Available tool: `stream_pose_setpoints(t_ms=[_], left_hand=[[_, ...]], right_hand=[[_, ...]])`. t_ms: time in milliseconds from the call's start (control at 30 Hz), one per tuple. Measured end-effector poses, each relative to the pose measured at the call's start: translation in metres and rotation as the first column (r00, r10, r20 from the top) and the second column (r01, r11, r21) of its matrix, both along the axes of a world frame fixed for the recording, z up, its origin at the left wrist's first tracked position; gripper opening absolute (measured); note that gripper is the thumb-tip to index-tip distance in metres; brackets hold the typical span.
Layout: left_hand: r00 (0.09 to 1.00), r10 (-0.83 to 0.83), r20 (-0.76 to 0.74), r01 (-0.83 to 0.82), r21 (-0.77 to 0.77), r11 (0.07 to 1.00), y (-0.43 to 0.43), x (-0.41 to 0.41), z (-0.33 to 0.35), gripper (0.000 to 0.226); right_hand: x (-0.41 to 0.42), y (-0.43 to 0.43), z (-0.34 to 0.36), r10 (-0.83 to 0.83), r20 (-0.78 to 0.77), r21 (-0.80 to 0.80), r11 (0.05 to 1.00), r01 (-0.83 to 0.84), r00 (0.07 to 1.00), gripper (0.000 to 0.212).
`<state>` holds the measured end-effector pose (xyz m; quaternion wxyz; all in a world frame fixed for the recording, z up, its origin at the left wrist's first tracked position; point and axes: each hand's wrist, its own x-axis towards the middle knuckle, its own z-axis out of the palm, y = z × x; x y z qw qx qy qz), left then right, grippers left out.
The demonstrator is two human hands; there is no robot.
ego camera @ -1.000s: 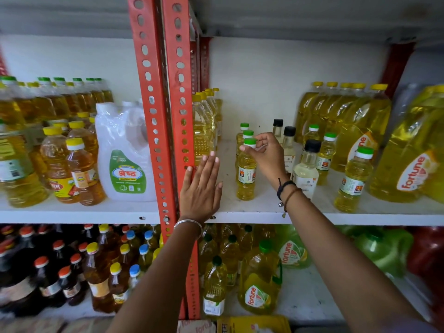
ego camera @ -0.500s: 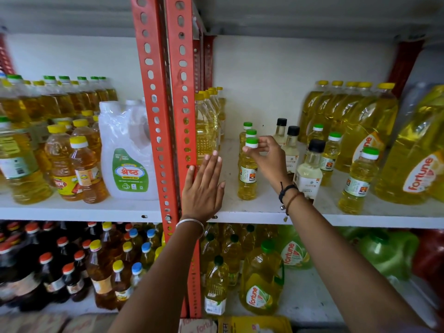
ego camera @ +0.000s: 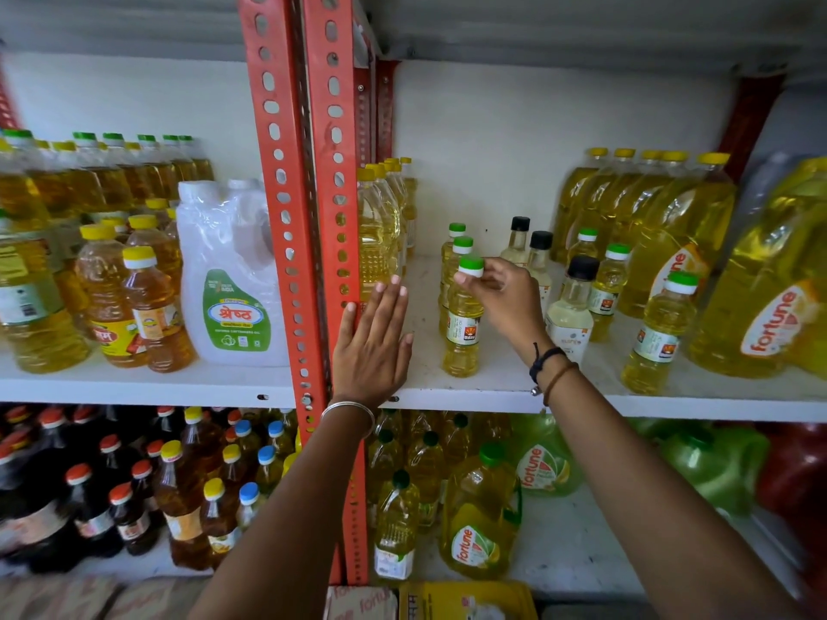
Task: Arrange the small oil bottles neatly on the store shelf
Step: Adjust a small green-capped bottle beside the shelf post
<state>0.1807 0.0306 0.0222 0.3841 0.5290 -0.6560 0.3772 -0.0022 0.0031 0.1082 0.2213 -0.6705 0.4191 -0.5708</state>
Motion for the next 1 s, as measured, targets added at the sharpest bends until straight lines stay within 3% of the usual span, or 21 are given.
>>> stream_pose_setpoints(t_ms=[1000], left_hand=[[1.000,-0.012,0.001,0.012,0.000,1.000,-0.001,0.001,-0.002,0.057]], right_hand=[[-0.005,0.029,-0.013,-0.019,-0.026,-0.041,0.999,0.018,0.999,0.028]])
